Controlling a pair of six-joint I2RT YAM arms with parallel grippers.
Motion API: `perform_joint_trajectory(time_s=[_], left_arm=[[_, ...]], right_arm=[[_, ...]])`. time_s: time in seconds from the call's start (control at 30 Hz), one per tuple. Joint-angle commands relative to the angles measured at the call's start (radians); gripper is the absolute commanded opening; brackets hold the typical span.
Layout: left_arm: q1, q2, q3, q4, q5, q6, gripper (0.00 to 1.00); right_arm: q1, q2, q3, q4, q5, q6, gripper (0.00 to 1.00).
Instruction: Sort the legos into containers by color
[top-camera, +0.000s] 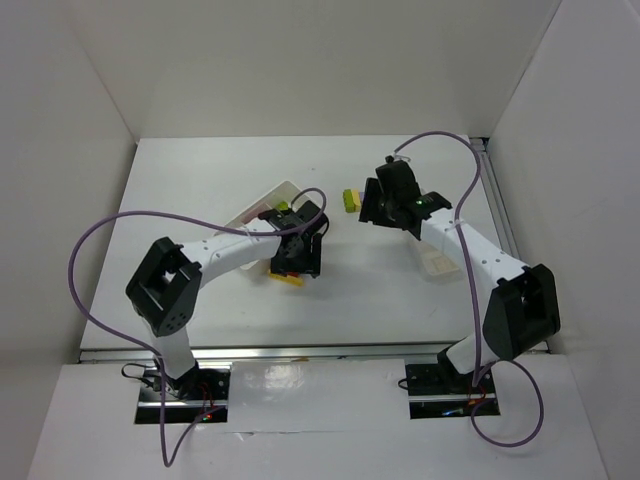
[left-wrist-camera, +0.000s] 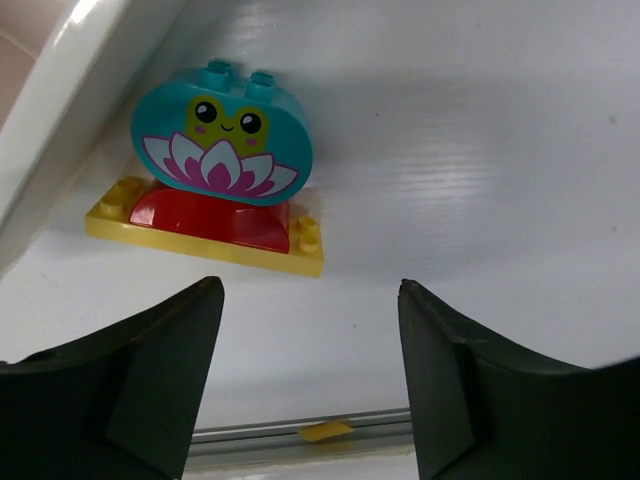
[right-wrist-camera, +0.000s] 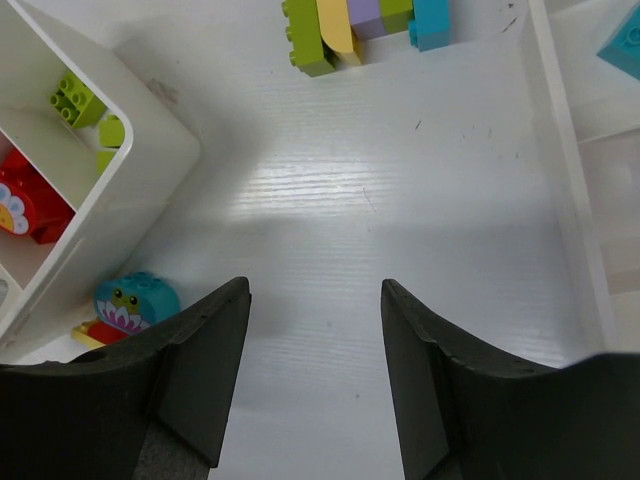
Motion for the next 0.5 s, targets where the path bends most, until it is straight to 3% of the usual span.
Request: perform_joint_trajectory(time_s=[0.0, 0.1, 0.47], left_arm=[[-0.006, 0.03, -0.014, 0.006, -0.035, -0.102, 0.78], [-0.006, 0.04, -0.025, 0.006, -0.093, -0.123, 0.77], [0.09, 0.058, -0.012, 0.047, -0.138, 0.021, 0.93]], right_arm=[[-0.004, 0.001, 0.008, 0.009, -0.022, -0.021, 0.63], [-0.004, 0.001, 0.008, 0.009, -0.022, -0.031, 0.63], [-0.004, 0.012, -0.001, 0.019, -0.022, -0.031, 0.63]])
